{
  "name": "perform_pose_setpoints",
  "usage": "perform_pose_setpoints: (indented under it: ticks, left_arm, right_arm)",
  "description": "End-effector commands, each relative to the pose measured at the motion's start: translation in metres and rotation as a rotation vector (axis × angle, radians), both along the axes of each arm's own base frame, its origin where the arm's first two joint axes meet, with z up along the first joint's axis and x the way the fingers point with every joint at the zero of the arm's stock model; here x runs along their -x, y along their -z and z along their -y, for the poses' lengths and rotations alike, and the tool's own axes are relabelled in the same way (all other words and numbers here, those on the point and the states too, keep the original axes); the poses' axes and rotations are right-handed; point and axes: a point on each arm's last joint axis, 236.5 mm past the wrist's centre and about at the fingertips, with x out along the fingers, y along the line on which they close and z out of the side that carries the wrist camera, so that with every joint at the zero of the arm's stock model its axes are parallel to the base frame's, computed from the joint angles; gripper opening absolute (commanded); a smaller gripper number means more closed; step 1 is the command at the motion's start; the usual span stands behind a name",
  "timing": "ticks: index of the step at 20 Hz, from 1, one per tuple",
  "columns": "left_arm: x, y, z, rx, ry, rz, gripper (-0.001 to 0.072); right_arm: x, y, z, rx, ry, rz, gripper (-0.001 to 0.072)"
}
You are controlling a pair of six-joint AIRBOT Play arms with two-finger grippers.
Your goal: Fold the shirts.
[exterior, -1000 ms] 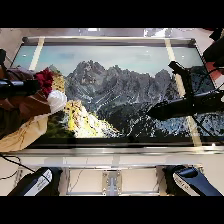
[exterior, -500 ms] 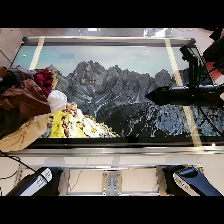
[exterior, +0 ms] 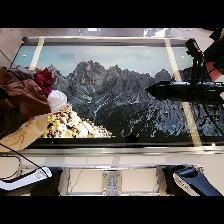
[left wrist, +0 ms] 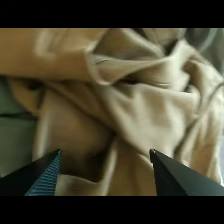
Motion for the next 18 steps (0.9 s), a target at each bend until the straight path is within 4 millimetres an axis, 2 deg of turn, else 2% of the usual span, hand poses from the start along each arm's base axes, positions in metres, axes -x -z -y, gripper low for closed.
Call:
perform_pose_setpoints:
  ticks: [1, 3, 6, 7, 8, 9, 11, 13, 16, 18]
  left_arm:
    - [0.003, 0.017, -0.003, 0.062, -0.035, -0.016, 0.0655]
    - [0.001, 0.025, -0.001, 0.088, -0.037, -0.021, 0.0653]
    - [-0.014, 0.034, 0.02, 0.176, 0.027, 0.013, 0.0645]
    - [-0.02, 0.033, 0.027, 0.201, 0.051, 0.036, 0.0576]
    - [-0.025, 0.03, 0.032, 0.223, 0.062, 0.064, 0.0271]
    - [-0.03, 0.025, 0.037, 0.242, 0.066, 0.092, 0.0017]
    - [-0.037, 0.008, 0.044, 0.259, 0.085, 0.151, 0.0012]
    - [-0.042, -0.018, 0.051, 0.252, 0.105, 0.219, 0.0012]
    - [-0.042, -0.082, 0.072, 0.209, 0.169, 0.359, 0.0012]
    - [-0.041, -0.133, 0.106, 0.185, 0.259, 0.47, 0.0011]
  right_arm:
    - [0.0, -0.002, -0.001, -0.009, 0.002, 0.001, 0.0034]
    - [0.0, -0.002, -0.001, -0.009, 0.002, 0.001, 0.0034]
    - [0.0, -0.002, -0.002, -0.013, 0.0, 0.0, 0.0033]
    - [0.0, -0.002, -0.002, -0.015, -0.001, 0.0, 0.0032]
    - [0.0, -0.002, -0.002, -0.015, -0.001, 0.0, 0.002]
    - [0.0, -0.002, -0.002, -0.015, -0.001, 0.0, 0.002]
    - [0.0, -0.003, -0.002, -0.016, 0.0, 0.002, 0.002]
    - [-0.001, -0.003, -0.002, -0.017, 0.001, 0.005, 0.002]
    - [-0.002, -0.005, -0.002, -0.019, 0.006, 0.011, 0.0021]
    - [-0.003, -0.001, 0.001, -0.003, 0.009, 0.008, 0.0024]
